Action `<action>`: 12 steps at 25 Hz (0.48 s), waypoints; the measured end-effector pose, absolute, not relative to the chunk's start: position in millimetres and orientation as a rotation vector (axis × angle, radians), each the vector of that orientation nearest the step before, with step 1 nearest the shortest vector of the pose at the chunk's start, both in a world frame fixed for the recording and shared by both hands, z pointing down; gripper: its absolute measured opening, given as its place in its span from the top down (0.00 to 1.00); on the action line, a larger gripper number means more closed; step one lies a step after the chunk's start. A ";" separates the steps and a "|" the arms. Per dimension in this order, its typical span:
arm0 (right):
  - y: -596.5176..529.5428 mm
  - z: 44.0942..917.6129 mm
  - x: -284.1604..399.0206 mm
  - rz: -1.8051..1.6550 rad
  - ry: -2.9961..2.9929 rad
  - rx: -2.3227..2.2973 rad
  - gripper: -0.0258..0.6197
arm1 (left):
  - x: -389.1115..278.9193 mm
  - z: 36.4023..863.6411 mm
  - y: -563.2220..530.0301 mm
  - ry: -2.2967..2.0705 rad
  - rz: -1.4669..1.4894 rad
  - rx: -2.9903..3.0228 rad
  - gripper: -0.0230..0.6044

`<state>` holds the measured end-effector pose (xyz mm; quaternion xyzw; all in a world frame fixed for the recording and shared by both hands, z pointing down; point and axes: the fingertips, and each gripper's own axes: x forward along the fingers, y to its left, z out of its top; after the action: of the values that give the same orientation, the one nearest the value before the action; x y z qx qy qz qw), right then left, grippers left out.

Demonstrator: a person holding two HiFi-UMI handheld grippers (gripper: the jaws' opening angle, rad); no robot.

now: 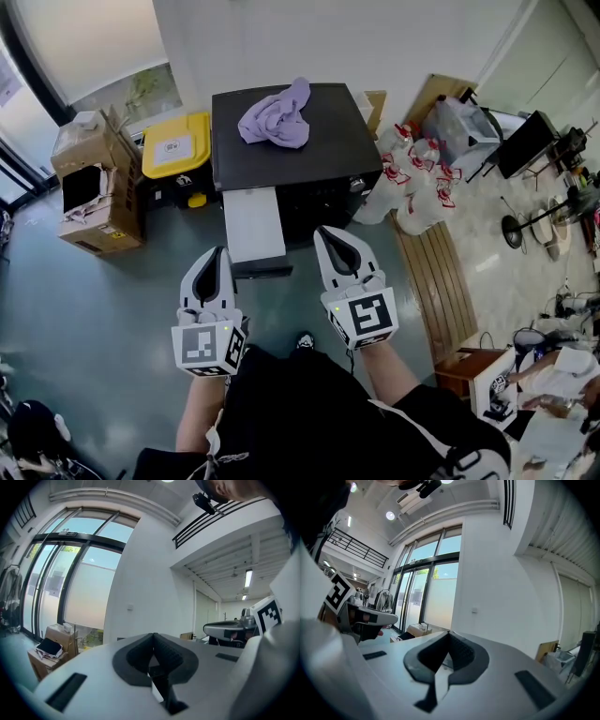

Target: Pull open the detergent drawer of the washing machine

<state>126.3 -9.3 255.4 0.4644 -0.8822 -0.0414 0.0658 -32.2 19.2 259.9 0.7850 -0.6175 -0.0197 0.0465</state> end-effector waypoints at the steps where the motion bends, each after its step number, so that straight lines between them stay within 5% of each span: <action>1: -9.2 255.7 127.3 -0.121 -2.660 1.405 0.95 | -32.0 260.2 19.7 -1.885 -0.059 2.396 0.93; 12: -3.7 254.6 133.1 -0.118 -2.671 1.394 0.95 | -25.3 258.2 23.9 -1.891 -0.053 2.405 0.93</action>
<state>133.1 -3.7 254.6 0.4616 -0.8840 -0.0389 0.0632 -25.3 23.9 258.2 0.7854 -0.6174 -0.0174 0.0409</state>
